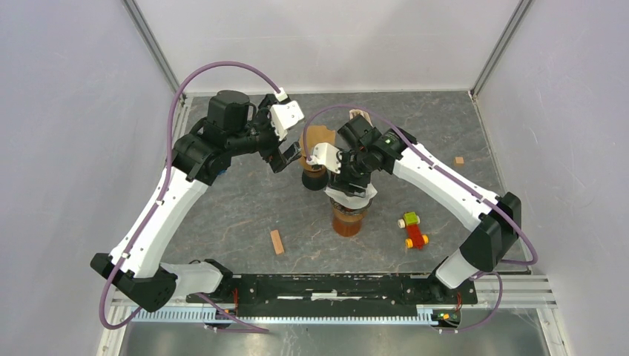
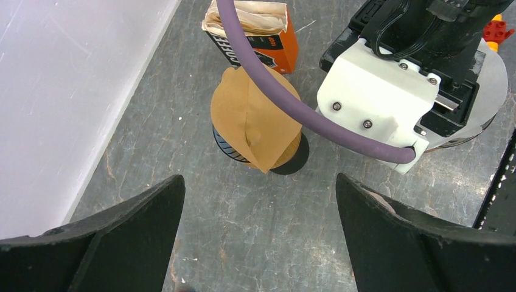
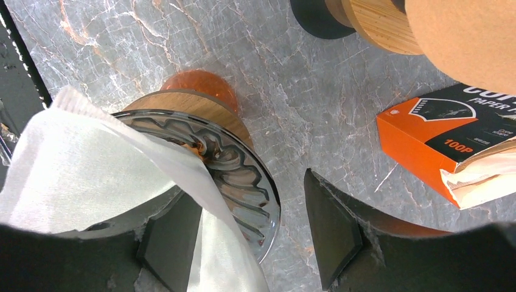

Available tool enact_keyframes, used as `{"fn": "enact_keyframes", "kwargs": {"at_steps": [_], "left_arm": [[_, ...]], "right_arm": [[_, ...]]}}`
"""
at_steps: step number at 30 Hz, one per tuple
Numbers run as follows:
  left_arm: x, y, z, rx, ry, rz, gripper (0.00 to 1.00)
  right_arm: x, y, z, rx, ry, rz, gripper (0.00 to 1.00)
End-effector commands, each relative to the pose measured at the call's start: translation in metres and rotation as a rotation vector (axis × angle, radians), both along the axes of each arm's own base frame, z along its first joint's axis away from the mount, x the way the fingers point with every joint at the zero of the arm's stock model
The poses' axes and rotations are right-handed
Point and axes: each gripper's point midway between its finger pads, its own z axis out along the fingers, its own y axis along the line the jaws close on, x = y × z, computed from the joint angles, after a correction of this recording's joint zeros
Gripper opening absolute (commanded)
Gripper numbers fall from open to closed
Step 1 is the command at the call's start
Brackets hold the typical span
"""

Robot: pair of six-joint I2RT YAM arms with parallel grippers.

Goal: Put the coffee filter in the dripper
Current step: Place the coffee filter in the coffee dripper.

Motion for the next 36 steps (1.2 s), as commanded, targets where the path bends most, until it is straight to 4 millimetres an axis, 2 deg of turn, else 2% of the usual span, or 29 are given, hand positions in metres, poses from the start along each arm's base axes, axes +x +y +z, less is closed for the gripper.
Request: {"fn": "enact_keyframes", "kwargs": {"at_steps": [1, 5, 12, 16, 18, 29, 36], "left_arm": [[-0.003, -0.003, 0.013, -0.053, -0.019, -0.009, 1.00], [-0.003, -0.003, 0.013, -0.052, -0.019, -0.010, 1.00], [-0.002, -0.004, 0.012, -0.051, -0.018, -0.010, 1.00], [-0.002, -0.004, 0.011, -0.049, -0.018, -0.012, 1.00], [-0.002, -0.004, 0.011, -0.048, -0.019, -0.012, 1.00], [-0.002, -0.002, 0.012, -0.046, -0.025, -0.008, 1.00], [-0.003, -0.003, 0.009, -0.043, -0.019, -0.011, 1.00]], "right_arm": [[-0.002, 0.003, 0.019, 0.035, -0.020, 0.012, 0.68], [-0.003, 0.003, 0.013, 0.032, -0.010, 0.013, 0.68], [-0.004, 0.008, 0.036, 0.084, -0.024, 0.023, 0.68], [-0.005, 0.007, 0.037, 0.084, -0.028, 0.021, 0.68], [-0.004, 0.007, 0.032, 0.081, -0.023, 0.018, 0.68], [-0.007, 0.005, -0.024, 0.020, 0.054, -0.006, 0.67], [-0.011, -0.004, -0.042, -0.012, 0.064, -0.025, 0.67]]}}
